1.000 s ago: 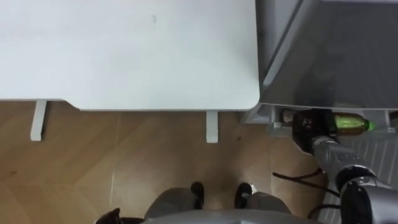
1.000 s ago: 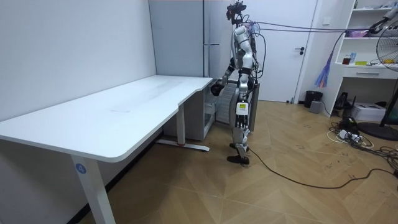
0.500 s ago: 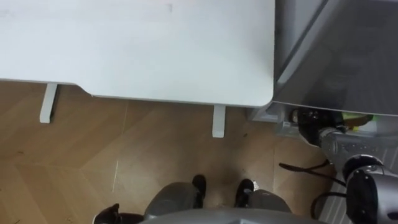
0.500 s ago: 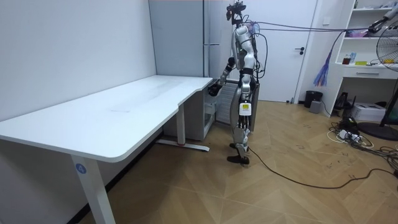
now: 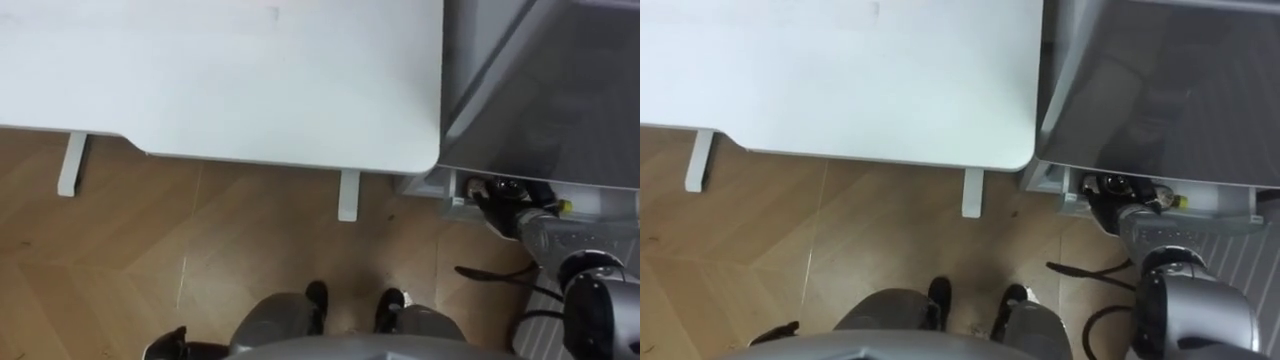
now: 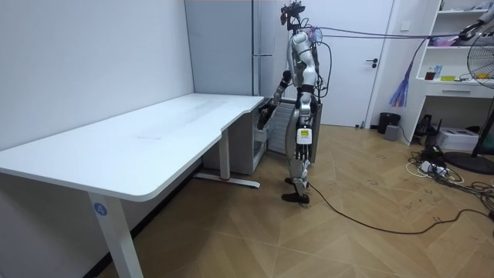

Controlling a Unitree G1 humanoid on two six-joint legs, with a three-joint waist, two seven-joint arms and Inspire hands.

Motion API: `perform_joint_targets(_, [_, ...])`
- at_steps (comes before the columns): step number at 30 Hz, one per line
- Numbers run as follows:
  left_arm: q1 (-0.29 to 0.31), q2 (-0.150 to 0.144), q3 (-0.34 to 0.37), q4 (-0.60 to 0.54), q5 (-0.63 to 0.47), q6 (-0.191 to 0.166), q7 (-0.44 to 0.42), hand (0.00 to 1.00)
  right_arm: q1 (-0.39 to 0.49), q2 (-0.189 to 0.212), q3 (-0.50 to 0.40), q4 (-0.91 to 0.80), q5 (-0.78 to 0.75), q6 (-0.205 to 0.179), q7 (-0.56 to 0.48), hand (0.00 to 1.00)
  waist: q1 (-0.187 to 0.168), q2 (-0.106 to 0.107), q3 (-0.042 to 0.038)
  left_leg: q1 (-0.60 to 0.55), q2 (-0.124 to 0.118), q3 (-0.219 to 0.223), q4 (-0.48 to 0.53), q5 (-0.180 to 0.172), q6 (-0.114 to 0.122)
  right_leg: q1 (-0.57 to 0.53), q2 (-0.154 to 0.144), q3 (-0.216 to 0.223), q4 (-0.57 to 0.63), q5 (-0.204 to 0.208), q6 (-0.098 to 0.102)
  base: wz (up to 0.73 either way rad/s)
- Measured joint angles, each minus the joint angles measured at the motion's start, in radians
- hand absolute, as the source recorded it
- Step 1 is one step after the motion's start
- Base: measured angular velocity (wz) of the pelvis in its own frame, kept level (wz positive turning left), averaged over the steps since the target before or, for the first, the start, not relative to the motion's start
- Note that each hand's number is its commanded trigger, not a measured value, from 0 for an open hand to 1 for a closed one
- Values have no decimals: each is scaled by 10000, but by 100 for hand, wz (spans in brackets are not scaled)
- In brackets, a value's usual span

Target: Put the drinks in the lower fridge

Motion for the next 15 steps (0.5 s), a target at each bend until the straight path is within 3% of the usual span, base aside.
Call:
perform_joint_targets(5, [104, 24, 3, 32, -2, 74, 65, 0, 300, -40, 20, 46, 76, 251, 268, 0, -24, -64, -33, 344, -3, -20, 7, -1, 0, 445, 17, -44, -116, -18, 24, 5])
perform_joint_targets(15, [267, 39, 41, 112, -64, 53, 66, 0, 605, -60, -34, 114, 74, 321, 458, 0, -254, 41, -137, 810, 9, 0, -27, 2, 6, 1126, 13, -312, -406, -40, 57, 10])
